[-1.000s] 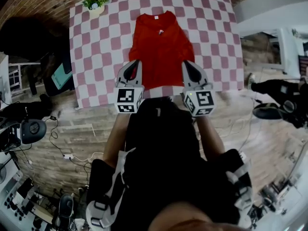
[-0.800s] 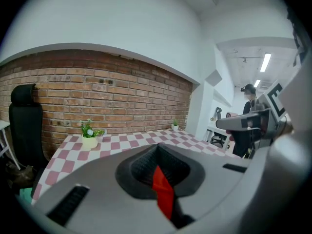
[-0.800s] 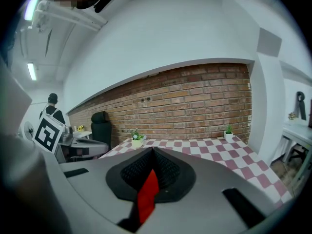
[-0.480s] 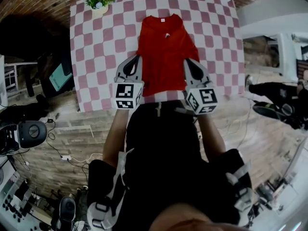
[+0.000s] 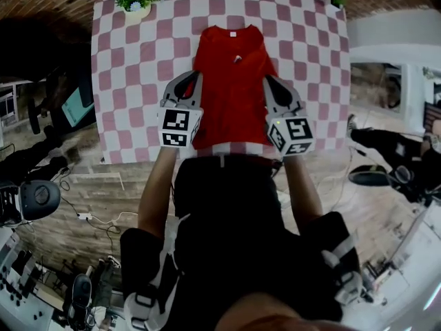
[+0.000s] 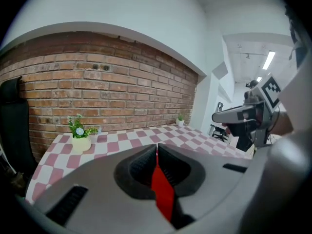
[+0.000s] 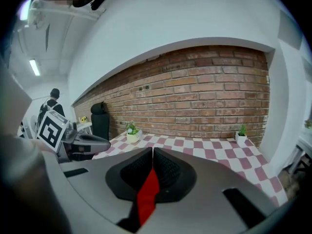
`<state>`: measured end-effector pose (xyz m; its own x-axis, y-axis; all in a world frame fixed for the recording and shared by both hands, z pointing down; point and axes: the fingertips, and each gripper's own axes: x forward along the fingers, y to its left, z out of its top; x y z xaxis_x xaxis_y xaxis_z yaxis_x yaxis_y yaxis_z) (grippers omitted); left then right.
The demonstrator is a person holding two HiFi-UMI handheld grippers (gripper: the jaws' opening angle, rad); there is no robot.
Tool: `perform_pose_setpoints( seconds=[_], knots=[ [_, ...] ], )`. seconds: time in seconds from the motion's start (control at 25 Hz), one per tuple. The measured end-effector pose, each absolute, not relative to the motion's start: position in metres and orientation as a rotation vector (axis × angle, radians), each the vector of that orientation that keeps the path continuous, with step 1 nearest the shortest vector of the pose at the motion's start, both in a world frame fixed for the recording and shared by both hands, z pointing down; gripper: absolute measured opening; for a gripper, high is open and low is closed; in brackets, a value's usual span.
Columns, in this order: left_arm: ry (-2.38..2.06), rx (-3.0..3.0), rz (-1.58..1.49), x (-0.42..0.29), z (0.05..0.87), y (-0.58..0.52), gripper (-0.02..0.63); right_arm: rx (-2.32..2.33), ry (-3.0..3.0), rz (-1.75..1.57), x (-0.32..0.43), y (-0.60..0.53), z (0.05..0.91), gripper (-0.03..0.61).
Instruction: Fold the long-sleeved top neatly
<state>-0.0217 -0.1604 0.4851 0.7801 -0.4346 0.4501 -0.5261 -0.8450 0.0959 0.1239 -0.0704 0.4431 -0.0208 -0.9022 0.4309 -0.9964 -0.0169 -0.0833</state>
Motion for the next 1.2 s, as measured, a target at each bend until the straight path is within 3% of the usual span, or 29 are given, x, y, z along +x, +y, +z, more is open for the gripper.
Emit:
perform_pose_setpoints(
  seconds=[0.32,0.48,0.72,1.2],
  knots=[
    [-0.759,2.703,0.722,0.012,0.530,-0.205,0.012,1.894,-1.965,0.586,0.175,-0.122,0.486,0.012],
    [-0.730,2.681,0.790,0.029,0.558,-0.223,0.062,1.843,-1.947,0.610,0.198,-0.147,0.517,0.017],
    [-0.683,2.646,0.902,0.052,0.599,-0.250,0.098,1.727,-1.938,0.712,0.225,-0.183,0.571,0.072],
    [-0.643,2.514,1.061,0.073,0.676,-0.300,0.123,1.511,-1.851,0.886,0.272,-0.228,0.662,0.080]
  ],
)
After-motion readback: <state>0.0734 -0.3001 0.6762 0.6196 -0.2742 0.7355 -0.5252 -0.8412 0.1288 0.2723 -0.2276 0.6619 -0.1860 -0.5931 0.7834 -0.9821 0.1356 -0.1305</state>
